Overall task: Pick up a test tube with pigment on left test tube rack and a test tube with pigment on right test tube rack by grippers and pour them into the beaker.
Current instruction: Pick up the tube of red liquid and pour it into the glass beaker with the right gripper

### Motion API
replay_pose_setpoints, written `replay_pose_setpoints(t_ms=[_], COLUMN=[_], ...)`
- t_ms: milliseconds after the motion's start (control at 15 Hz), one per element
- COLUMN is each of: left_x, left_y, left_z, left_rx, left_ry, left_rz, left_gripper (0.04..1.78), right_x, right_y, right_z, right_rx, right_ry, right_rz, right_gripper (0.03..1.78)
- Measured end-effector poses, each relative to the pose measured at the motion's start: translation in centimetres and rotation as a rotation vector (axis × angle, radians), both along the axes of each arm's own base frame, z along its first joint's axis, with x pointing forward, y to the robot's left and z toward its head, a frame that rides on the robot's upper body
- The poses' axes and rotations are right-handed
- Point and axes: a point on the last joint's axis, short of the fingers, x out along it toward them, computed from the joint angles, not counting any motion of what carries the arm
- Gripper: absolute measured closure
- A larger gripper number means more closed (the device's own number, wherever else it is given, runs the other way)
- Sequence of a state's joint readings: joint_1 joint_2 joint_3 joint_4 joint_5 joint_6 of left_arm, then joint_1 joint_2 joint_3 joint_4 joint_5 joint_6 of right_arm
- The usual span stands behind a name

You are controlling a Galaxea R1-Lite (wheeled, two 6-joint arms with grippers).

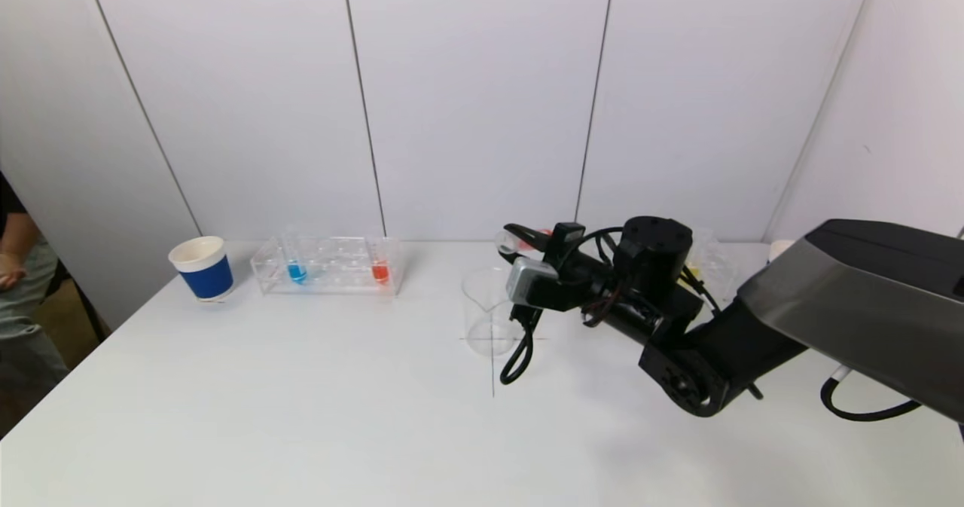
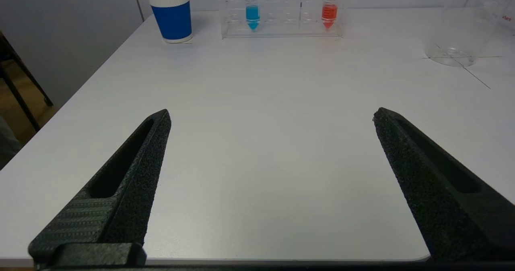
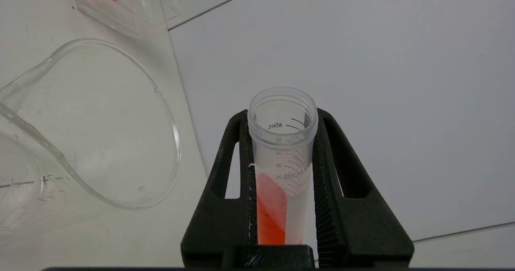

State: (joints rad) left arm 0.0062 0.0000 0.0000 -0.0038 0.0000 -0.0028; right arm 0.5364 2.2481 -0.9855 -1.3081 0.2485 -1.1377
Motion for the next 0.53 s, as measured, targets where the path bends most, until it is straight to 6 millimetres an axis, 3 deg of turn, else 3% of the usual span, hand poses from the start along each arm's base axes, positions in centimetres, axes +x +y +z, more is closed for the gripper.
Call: replay_pose_setpoints(t_ms=[533], left_x=[0.00], left_y=[0.00], left_z=[0.00], left_rx=[0.000], left_ry=[0.000], left_rz=[0.000], left_gripper=[0.06], right_x=[0.03], right_y=[-0.01], right_z=[-0.65], right_rx=[-0.081], right_ry=[-0.060], right_rz=[-0.003], right_gripper=[1.35])
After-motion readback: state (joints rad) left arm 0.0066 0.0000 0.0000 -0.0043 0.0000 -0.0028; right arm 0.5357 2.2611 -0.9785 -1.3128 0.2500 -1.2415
